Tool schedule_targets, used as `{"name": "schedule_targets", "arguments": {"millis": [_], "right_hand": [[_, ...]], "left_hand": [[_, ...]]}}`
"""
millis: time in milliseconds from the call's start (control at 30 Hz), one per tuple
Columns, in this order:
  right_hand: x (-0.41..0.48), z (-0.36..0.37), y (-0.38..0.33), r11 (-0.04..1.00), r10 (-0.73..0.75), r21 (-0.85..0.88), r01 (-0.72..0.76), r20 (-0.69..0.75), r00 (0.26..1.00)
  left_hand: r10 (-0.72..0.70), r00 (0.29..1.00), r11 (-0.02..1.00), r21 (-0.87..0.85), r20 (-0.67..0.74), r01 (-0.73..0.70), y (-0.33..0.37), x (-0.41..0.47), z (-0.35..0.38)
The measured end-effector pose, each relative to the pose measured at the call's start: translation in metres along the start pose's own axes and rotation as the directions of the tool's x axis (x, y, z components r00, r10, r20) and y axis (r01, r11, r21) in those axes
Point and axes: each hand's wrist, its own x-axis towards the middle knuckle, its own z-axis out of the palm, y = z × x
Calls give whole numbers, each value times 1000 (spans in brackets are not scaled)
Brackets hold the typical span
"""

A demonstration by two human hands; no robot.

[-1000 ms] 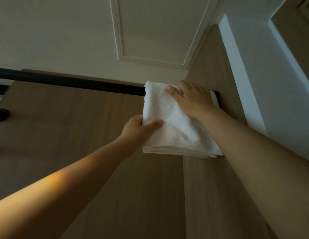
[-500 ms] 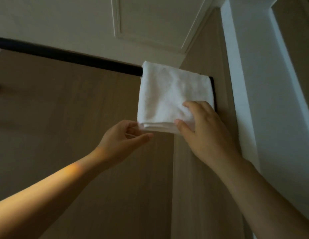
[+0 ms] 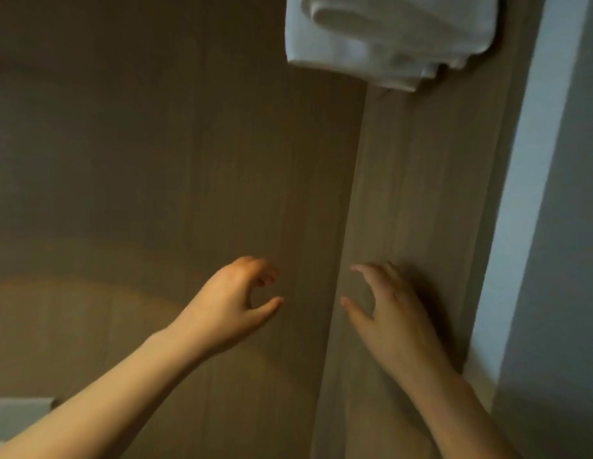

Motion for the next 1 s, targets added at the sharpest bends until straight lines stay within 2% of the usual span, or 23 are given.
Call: {"name": "schedule_targets", "arguments": {"millis": [167,367,533,667,800,1000], "right_hand": [[-53,56,16,991,69,99,-93,221,973],[-101,96,30,940,135,259,-221,313,940],[-127,123,25,927,90,294,-232,425,901],[-146,138,5,907,46,337,-253,517,855],[-167,150,-23,900,-23,366,-238,584,811],[-185,161,-71,916,-117,361,-175,658,744]], "left_hand": [[-121,990,993,11,70,120,-9,-64,50],[-362,924,931,-13,121,366,-3,-122,87],[-521,849,853,28,92,521,5,-170,94],[-647,758,763,63,83,644,7,-216,87],[-718,692,696,117,83,708,4,-253,68],[-775,628,629,176,70,757,-8,-297,20]]}}
